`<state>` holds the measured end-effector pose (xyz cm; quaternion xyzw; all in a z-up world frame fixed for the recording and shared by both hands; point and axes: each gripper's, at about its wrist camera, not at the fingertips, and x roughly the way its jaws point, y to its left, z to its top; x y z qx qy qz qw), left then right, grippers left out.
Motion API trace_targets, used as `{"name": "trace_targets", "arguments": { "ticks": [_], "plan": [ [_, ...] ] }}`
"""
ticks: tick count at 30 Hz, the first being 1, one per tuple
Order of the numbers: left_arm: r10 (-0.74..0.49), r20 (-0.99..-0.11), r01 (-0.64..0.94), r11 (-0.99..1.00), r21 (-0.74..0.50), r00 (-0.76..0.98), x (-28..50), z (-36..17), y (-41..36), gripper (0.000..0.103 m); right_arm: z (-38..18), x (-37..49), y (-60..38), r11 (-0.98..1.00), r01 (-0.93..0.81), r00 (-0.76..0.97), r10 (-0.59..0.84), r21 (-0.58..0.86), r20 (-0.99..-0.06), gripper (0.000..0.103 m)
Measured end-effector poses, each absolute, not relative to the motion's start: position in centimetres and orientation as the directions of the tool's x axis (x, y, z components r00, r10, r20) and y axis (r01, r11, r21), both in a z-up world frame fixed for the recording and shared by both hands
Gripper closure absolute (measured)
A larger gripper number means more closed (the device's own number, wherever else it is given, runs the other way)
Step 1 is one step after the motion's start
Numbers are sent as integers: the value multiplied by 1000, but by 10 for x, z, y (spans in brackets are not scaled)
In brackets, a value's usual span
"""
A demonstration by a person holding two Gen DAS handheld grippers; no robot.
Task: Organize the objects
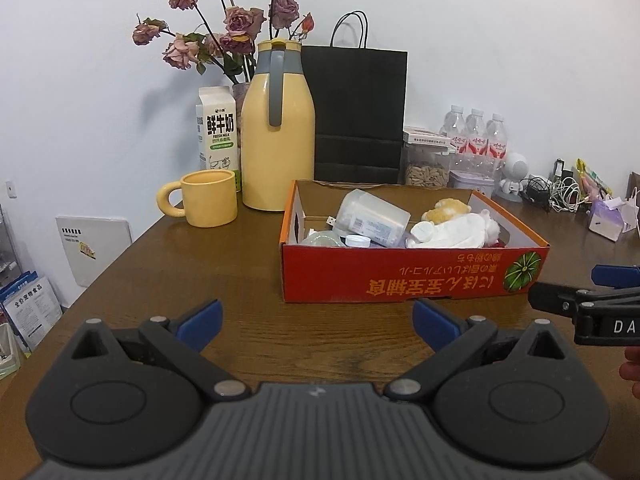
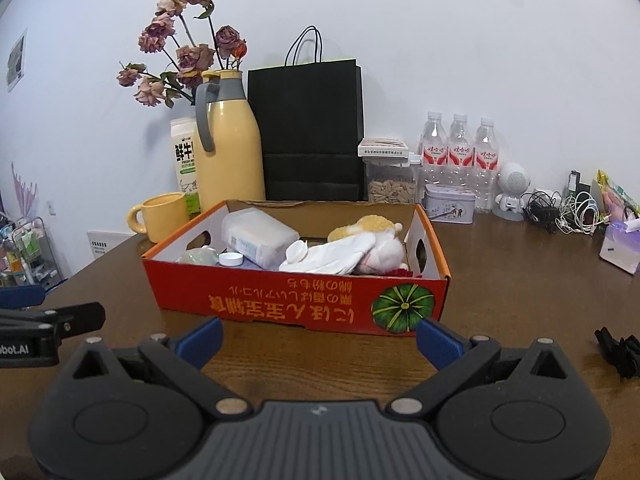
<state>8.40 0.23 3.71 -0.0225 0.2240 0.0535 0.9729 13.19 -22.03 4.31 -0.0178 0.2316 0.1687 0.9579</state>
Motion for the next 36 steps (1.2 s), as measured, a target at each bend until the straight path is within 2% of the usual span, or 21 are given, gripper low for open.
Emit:
{"name": "trace_targets", "arguments": {
  "ticks": [36],
  "plan": [
    [85, -452, -112, 993, -34, 888, 80, 35, 2, 0, 43, 126, -223, 945, -327, 838, 307, 35, -452, 0]
  ]
}}
